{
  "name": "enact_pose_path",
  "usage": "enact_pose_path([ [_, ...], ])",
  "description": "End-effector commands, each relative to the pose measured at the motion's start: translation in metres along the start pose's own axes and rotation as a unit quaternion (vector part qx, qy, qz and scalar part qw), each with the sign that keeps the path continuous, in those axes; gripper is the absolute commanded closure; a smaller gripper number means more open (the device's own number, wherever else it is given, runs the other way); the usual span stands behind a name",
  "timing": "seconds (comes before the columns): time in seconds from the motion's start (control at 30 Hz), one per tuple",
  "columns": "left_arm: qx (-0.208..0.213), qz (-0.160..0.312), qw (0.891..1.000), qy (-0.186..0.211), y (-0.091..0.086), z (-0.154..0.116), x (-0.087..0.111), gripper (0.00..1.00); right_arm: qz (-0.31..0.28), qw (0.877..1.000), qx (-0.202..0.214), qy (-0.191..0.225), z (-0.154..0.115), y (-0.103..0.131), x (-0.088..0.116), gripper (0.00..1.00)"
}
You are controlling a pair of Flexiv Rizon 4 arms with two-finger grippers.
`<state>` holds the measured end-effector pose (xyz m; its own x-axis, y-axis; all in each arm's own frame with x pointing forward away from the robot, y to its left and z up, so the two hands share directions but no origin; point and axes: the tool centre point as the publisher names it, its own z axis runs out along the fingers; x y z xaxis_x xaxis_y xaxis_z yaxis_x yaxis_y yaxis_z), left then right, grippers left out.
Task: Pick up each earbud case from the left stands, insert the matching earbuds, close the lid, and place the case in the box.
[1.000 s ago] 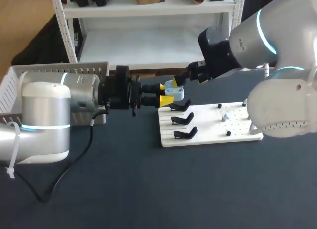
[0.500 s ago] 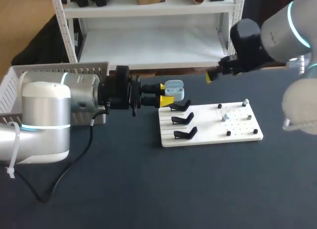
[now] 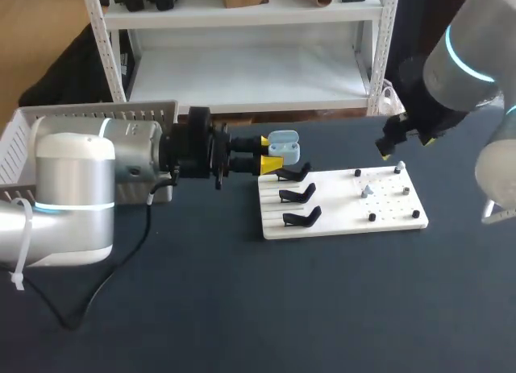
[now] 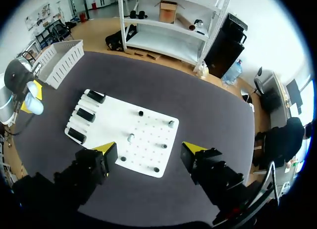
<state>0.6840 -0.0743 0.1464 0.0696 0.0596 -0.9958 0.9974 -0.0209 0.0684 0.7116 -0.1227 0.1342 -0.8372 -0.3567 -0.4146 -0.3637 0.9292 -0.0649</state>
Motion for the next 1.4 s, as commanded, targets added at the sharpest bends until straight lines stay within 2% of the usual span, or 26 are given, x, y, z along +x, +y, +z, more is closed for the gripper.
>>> enact_pose_path([
  [0.03, 0.001, 0.000, 1.000, -0.001, 0.001, 0.000, 0.001, 1.00, 0.007, 0.998, 0.057, 0.018, 0.014, -0.004, -0.004, 0.28],
  [0.13, 0.001, 0.000, 1.000, -0.001, 0.001, 0.000, 0.001, 1.00, 0.011, 0.998, 0.052, 0.032, 0.024, -0.010, -0.003, 0.16],
  [0.33, 0.001, 0.000, 1.000, -0.001, 0.001, 0.000, 0.001, 1.00, 0.013, 0.998, 0.035, 0.059, 0.046, -0.015, -0.002, 0.16],
  [0.47, 0.001, 0.000, 1.000, -0.001, 0.001, 0.000, 0.001, 1.00, 0.021, 0.997, 0.020, 0.069, 0.058, -0.019, -0.001, 0.27],
  [0.53, 0.001, 0.000, 1.000, -0.001, 0.001, 0.000, 0.001, 1.00, 0.020, 0.998, 0.010, 0.058, 0.063, -0.022, -0.002, 0.31],
  [0.6, 0.001, 0.000, 1.000, -0.001, 0.001, 0.000, 0.001, 1.00, 0.025, 0.998, 0.003, 0.057, 0.067, -0.025, -0.002, 0.26],
  [0.63, 0.001, 0.000, 1.000, -0.001, 0.001, 0.000, 0.001, 1.00, 0.024, 0.998, 0.001, 0.058, 0.070, -0.027, -0.002, 0.26],
  [0.83, 0.001, 0.000, 1.000, -0.001, 0.001, 0.000, 0.001, 1.00, 0.001, 0.998, 0.005, 0.067, 0.082, -0.030, 0.000, 0.40],
  [0.93, 0.001, 0.000, 1.000, -0.001, 0.001, 0.000, 0.001, 1.00, -0.002, 0.998, 0.006, 0.069, 0.088, -0.032, 0.000, 0.51],
  [1.4, 0.001, 0.000, 1.000, -0.001, 0.001, 0.000, 0.001, 1.00, -0.001, 0.998, 0.028, 0.062, 0.105, -0.038, -0.001, 0.55],
])
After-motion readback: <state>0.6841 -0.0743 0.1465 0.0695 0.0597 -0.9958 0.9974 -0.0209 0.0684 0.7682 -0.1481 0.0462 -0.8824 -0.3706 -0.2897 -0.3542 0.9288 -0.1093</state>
